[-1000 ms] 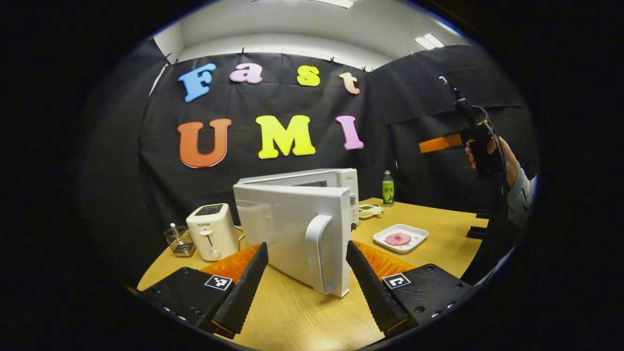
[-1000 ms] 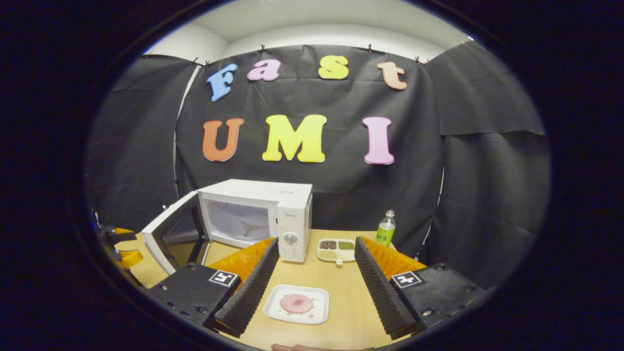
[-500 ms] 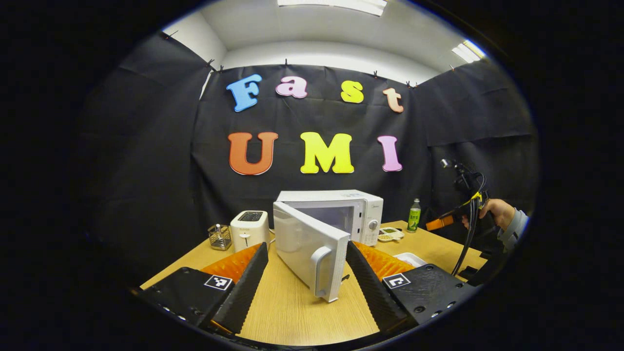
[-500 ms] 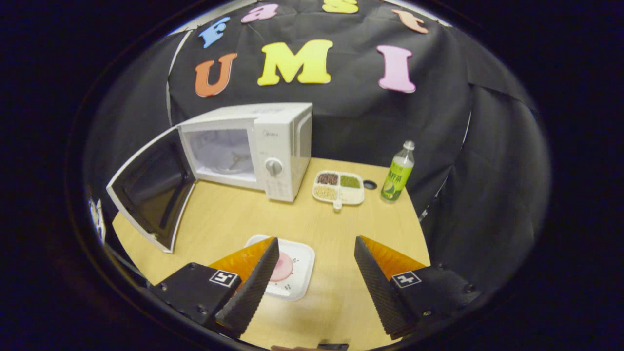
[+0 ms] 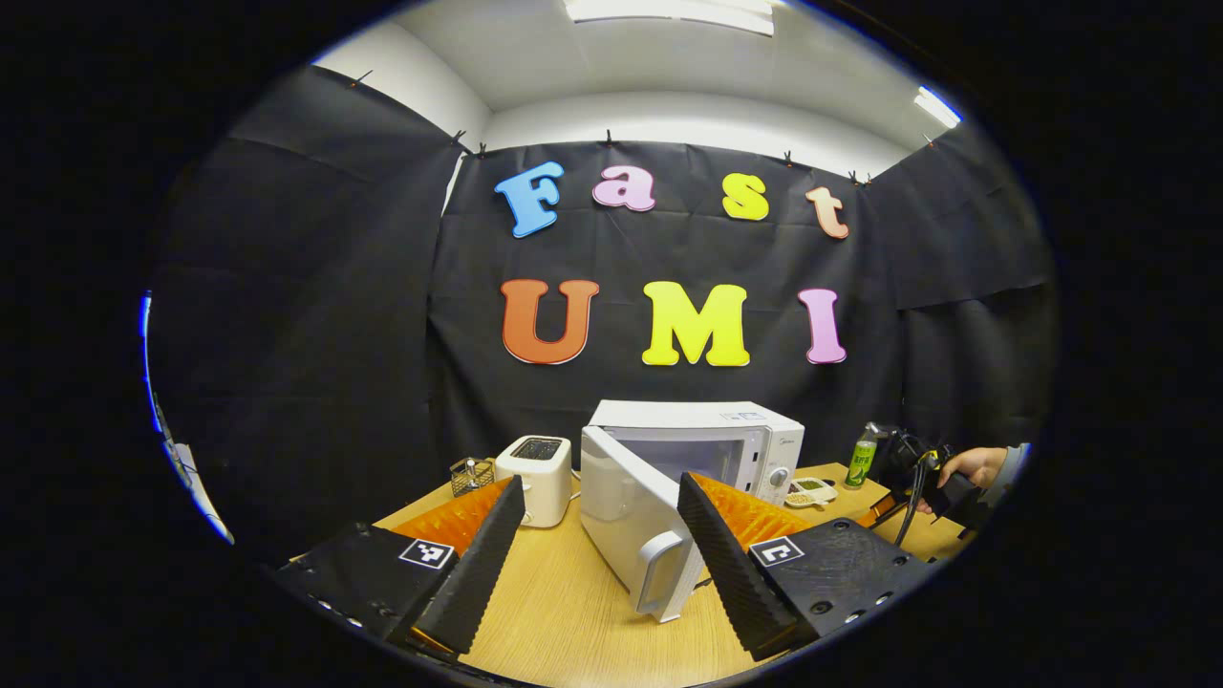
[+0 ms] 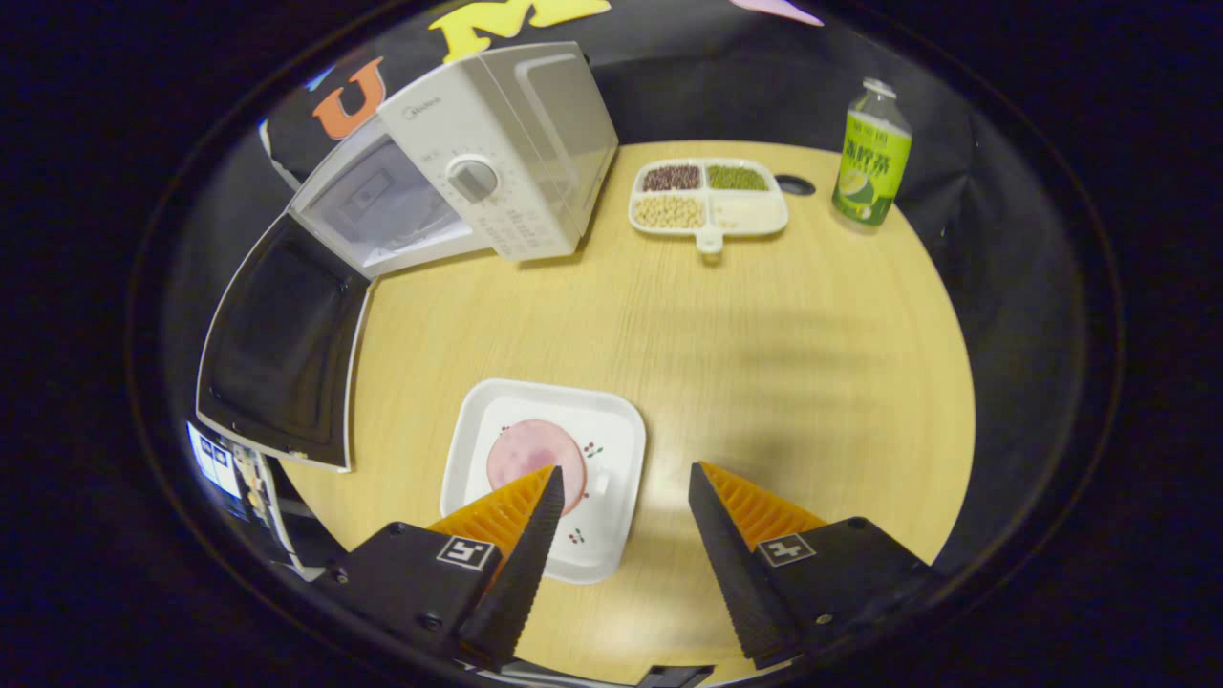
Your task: Open the microwave oven with the left hand, put the food in, and close the microwave oven.
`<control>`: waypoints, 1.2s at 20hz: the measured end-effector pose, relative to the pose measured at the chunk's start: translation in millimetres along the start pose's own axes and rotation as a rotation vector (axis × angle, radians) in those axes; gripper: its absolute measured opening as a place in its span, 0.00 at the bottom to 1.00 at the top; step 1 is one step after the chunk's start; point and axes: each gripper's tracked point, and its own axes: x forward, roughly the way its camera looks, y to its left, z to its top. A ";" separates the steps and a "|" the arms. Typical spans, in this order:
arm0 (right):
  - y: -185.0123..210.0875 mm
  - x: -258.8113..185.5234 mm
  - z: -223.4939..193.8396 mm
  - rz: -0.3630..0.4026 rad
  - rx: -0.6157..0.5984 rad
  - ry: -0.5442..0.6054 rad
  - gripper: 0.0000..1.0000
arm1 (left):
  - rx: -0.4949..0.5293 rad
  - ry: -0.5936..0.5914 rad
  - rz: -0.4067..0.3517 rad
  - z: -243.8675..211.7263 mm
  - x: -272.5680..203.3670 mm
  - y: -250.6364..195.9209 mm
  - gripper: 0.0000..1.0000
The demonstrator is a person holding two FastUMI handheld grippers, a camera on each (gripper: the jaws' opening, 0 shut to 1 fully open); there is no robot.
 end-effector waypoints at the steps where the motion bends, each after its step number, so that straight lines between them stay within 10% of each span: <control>1: 3.3 7.4 -4.2 0.033 0.033 0.046 0.72 | 0.006 -0.008 0.025 3.1 1.5 5.0 0.96; 4: 9.0 16.4 -19.4 0.090 0.084 0.203 0.64 | 0.020 -0.044 0.047 15.3 3.7 8.0 0.97; 8: -5.1 29.5 -13.2 0.167 0.140 0.246 0.00 | -0.017 -0.074 0.012 21.9 4.7 -1.7 0.97; 24: 33.8 -33.0 1.4 0.348 0.276 0.018 0.04 | 0.010 -0.013 -0.027 10.4 13.7 -14.5 0.97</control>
